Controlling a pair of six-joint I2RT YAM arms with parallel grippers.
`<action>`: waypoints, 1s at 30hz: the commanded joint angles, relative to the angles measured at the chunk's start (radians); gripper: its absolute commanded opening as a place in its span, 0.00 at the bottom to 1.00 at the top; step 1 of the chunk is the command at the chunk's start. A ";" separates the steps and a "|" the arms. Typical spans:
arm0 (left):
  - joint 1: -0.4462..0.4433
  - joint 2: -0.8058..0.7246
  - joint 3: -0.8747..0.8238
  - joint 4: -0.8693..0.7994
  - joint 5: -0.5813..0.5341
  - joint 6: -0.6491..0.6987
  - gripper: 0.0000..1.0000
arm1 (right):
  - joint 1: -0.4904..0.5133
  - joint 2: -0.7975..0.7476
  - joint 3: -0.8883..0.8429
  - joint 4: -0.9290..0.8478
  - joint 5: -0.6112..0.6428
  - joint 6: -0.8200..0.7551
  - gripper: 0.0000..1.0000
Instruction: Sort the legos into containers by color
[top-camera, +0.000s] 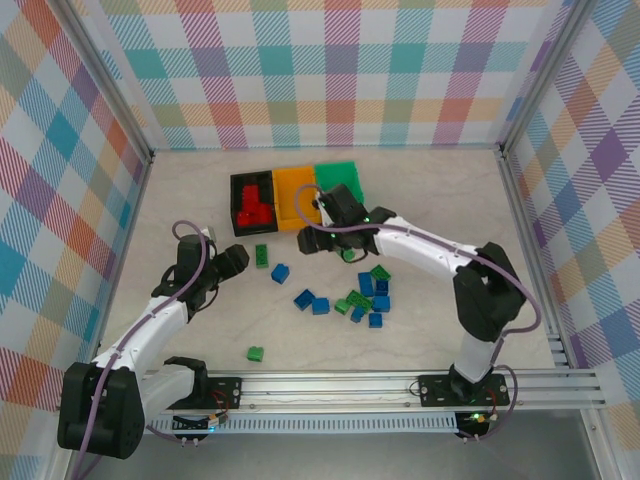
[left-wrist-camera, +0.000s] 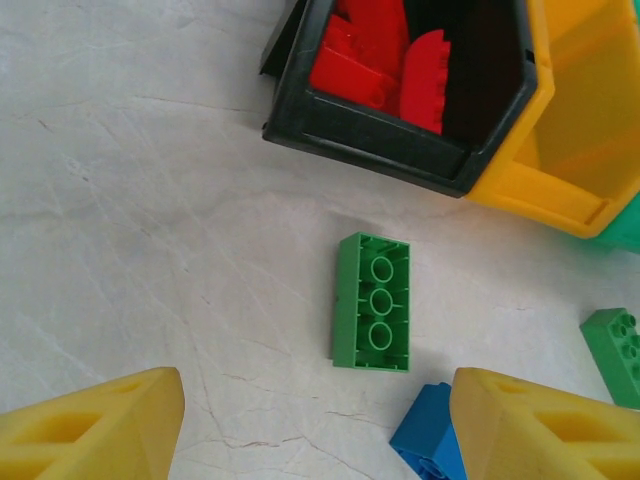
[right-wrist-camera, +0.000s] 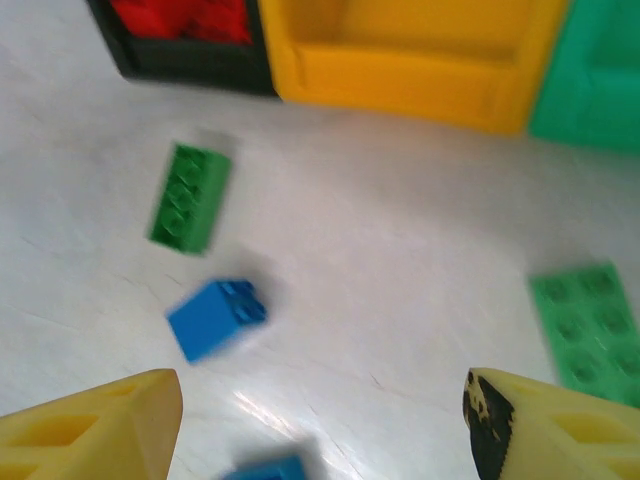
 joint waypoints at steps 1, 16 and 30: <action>0.009 0.007 -0.010 0.037 0.058 0.007 0.71 | -0.006 -0.133 -0.123 0.071 0.098 -0.040 0.75; 0.007 -0.159 -0.035 -0.101 -0.071 0.030 0.72 | -0.069 -0.324 -0.493 0.300 0.174 -0.068 0.76; -0.101 -0.202 -0.089 -0.121 0.032 -0.184 0.72 | -0.072 -0.310 -0.536 0.359 0.149 -0.022 0.79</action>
